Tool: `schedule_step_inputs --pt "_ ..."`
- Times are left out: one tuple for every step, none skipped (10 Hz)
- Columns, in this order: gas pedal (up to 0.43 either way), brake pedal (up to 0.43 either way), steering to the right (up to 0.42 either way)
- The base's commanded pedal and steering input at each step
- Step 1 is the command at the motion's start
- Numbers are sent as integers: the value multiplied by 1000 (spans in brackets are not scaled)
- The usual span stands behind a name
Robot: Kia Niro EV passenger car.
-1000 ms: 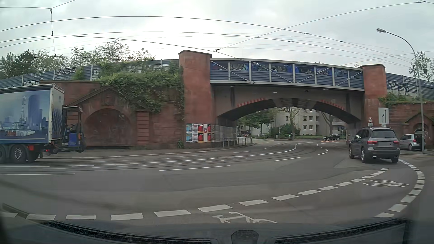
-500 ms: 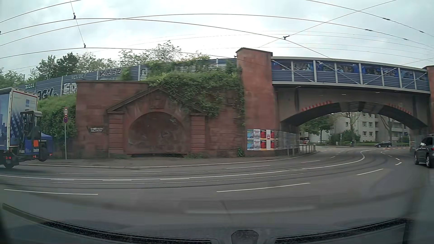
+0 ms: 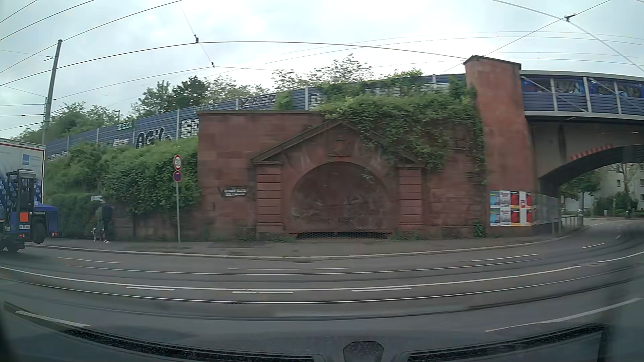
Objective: Follow the waypoints while adhering to traffic rules and regulations
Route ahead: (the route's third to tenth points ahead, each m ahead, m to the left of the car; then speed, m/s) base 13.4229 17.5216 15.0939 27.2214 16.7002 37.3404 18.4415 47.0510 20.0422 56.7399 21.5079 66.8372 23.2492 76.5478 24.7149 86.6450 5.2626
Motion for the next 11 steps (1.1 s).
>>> schedule_step_inputs --pt "98 0 -447" --pt "110 0 -437" --pt "110 0 -427" --pt "110 0 -416" --pt "110 0 -406" --pt "110 0 -393" --pt "110 0 -382" --pt "110 0 -369" --pt "110 0 -361" --pt "110 0 -352" --pt "110 0 -344"
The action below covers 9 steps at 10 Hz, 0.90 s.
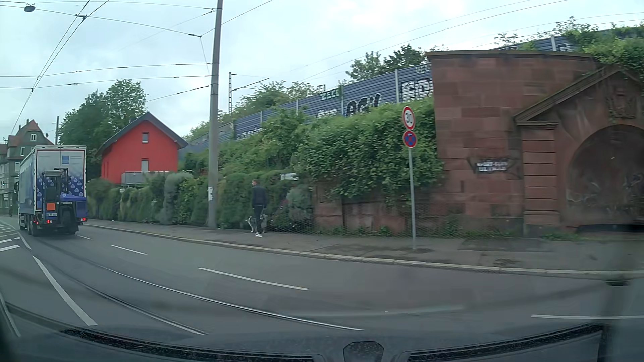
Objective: Follow the waypoints while adhering to traffic rules and regulations
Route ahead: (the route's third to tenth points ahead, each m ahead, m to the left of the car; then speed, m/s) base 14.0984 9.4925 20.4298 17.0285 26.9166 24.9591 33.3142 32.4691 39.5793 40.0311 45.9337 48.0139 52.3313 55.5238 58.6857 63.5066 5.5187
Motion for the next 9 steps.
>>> schedule_step_inputs --pt "110 0 -337" --pt "110 0 -336" --pt "110 0 -335" --pt "110 0 -335" --pt "110 0 -324" --pt "118 0 -302" --pt "118 0 -278" --pt "118 0 -262" --pt "130 0 -240"
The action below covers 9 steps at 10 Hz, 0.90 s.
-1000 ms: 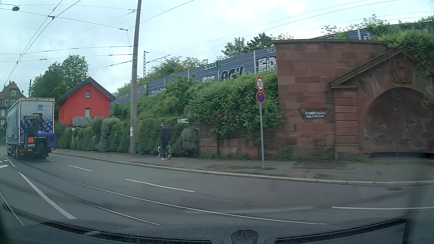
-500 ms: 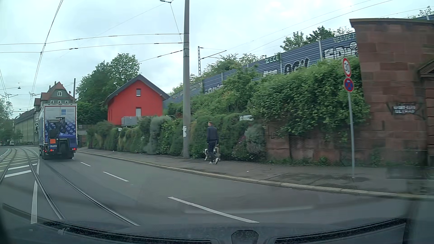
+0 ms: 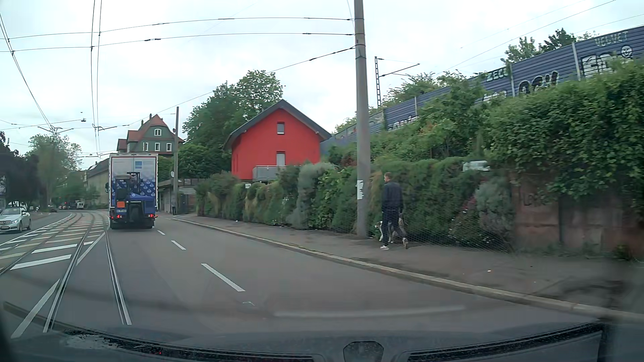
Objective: Follow the waypoints while adhering to traffic rules and regulations
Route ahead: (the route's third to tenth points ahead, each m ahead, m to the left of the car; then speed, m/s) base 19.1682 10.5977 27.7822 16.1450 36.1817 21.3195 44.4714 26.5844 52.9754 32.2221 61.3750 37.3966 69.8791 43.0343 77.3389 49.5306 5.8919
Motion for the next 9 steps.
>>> schedule_step_inputs --pt "130 0 -225" --pt "130 0 -201" --pt "138 0 -178" --pt "138 0 -169" --pt "138 0 -162" --pt "138 0 -158" --pt "150 0 -149" --pt "157 0 -138" --pt "157 0 -133"
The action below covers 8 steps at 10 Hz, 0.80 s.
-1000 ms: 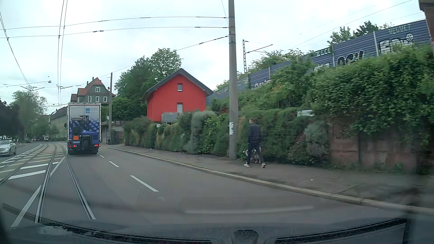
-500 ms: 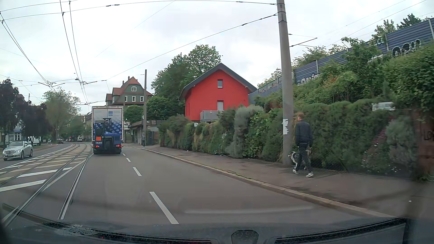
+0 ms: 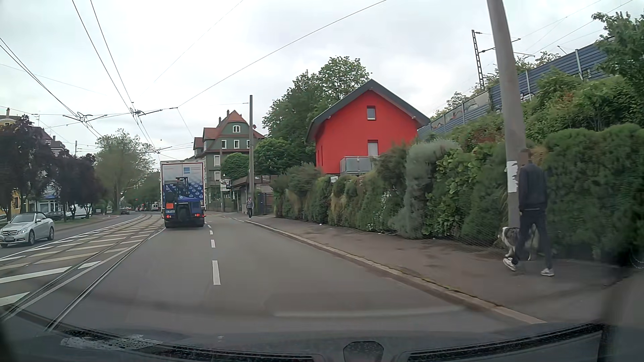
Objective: Follow the waypoints while adhering to traffic rules and regulations
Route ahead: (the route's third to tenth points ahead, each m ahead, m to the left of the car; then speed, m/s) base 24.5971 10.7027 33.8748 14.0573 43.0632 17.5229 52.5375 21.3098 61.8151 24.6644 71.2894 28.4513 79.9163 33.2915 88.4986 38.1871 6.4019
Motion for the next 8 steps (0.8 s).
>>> schedule_step_inputs --pt "157 0 -129" --pt "157 0 -122" --pt "157 0 -112" --pt "157 0 -108" --pt "157 0 -103" --pt "157 0 -94" --pt "157 0 -91" --pt "157 0 -91"
